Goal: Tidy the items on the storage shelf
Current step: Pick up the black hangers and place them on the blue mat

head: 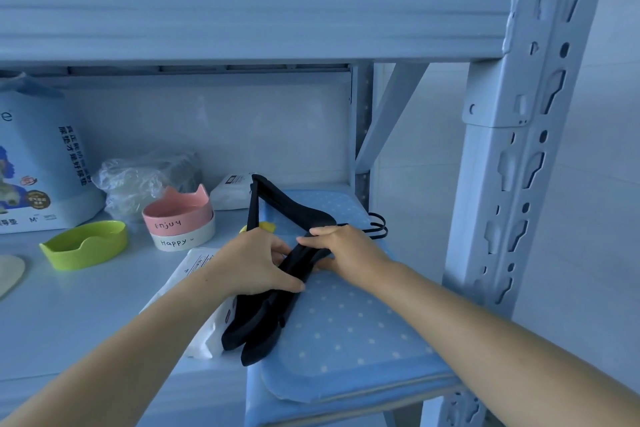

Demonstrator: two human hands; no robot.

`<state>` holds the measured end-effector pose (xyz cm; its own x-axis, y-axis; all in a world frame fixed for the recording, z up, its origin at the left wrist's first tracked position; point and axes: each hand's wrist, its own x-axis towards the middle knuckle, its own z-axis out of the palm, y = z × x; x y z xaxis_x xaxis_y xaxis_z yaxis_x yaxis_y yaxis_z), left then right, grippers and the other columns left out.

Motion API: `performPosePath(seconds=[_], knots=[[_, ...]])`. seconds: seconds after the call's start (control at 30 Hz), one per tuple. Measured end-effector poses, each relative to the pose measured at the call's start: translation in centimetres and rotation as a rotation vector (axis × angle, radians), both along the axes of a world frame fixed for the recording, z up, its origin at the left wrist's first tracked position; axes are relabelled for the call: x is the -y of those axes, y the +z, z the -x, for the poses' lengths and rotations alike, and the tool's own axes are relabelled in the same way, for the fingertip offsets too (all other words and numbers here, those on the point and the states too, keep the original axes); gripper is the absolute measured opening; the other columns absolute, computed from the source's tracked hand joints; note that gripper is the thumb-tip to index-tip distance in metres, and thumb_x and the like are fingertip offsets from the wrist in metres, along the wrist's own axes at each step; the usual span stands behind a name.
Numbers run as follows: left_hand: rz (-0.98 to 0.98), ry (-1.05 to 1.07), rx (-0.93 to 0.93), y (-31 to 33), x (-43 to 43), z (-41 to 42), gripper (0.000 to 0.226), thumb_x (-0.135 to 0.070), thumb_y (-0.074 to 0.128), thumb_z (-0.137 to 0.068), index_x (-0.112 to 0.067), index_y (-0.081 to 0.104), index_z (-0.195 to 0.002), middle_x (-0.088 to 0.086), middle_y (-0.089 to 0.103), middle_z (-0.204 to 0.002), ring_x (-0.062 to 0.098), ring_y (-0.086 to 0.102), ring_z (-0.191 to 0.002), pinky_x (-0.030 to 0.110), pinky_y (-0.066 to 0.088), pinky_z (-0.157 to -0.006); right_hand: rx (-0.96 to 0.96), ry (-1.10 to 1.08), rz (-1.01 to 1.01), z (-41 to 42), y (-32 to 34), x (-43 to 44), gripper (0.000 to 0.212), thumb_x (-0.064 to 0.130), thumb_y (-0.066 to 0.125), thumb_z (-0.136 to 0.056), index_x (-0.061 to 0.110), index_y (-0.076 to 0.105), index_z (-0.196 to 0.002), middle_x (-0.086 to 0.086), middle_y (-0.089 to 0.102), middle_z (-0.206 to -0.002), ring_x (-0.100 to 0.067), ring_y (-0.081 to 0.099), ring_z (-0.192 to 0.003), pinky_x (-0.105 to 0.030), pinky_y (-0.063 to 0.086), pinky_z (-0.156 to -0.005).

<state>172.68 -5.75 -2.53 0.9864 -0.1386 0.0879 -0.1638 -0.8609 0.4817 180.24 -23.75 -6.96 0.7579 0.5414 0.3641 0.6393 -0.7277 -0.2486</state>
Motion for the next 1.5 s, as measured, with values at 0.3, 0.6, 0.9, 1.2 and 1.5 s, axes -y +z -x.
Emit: performPosePath(seconds=[0.3, 0.6, 0.9, 1.2, 1.5], knots=[[-0.005, 0.021, -0.01, 0.0, 0.0, -1.0, 0.028, -0.028, 0.074, -0.059, -0.027, 0.07, -0.086, -0.001, 0.071, -0.081, 0.0, 0.059, -0.071, 0.026, 0.052, -0.072, -0.015, -0.013, -0.059, -0.6, 0.2, -0.5, 0.047, 0.019, 0.065, -0.088, 0.03, 0.052, -0.132, -0.004, 0.042, -0.145, -0.019, 0.039, -0.133, -0.023, 0.031, -0.104], [0.003, 0.025, -0.028, 0.1, -0.2, -1.8, 0.029, -0.024, 0.074, -0.061, -0.028, 0.07, -0.089, -0.009, 0.071, -0.079, -0.015, 0.054, -0.064, 0.012, 0.044, -0.062, -0.039, -0.011, -0.1, -1.1, 0.1, -1.1, 0.049, 0.022, 0.068, -0.085, 0.03, 0.053, -0.131, -0.006, 0.044, -0.144, -0.02, 0.04, -0.133, -0.025, 0.031, -0.105], [-0.009, 0.018, -0.031, 0.5, -0.6, -2.1, 0.029, -0.021, 0.073, -0.061, -0.027, 0.071, -0.089, -0.006, 0.072, -0.08, 0.006, 0.064, -0.07, 0.021, 0.053, -0.068, -0.019, -0.03, -0.088, -1.5, -0.2, -1.7, 0.055, 0.006, 0.063, -0.087, 0.034, 0.05, -0.132, -0.003, 0.041, -0.146, -0.017, 0.038, -0.134, -0.026, 0.033, -0.106], [-0.074, 0.026, 0.003, 0.4, 0.4, -1.8, 0.024, -0.023, 0.069, -0.061, -0.017, 0.07, -0.084, 0.011, 0.07, -0.087, 0.02, 0.059, -0.07, 0.037, 0.054, -0.073, -0.047, -0.004, -0.146, -0.7, 0.2, -1.1, 0.05, 0.016, 0.069, -0.084, 0.028, 0.054, -0.13, -0.007, 0.049, -0.139, -0.02, 0.042, -0.13, -0.026, 0.035, -0.104], [0.021, 0.005, 0.009, 0.0, 0.3, -1.4, 0.02, -0.028, 0.073, -0.068, -0.029, 0.069, -0.088, -0.015, 0.068, -0.079, -0.001, 0.061, -0.074, 0.008, 0.039, -0.059, 0.002, 0.006, -0.176, -0.2, 0.5, -1.1, 0.042, 0.018, 0.072, -0.081, 0.021, 0.062, -0.122, -0.002, 0.059, -0.097, -0.02, 0.056, -0.091, -0.035, 0.049, -0.078]])
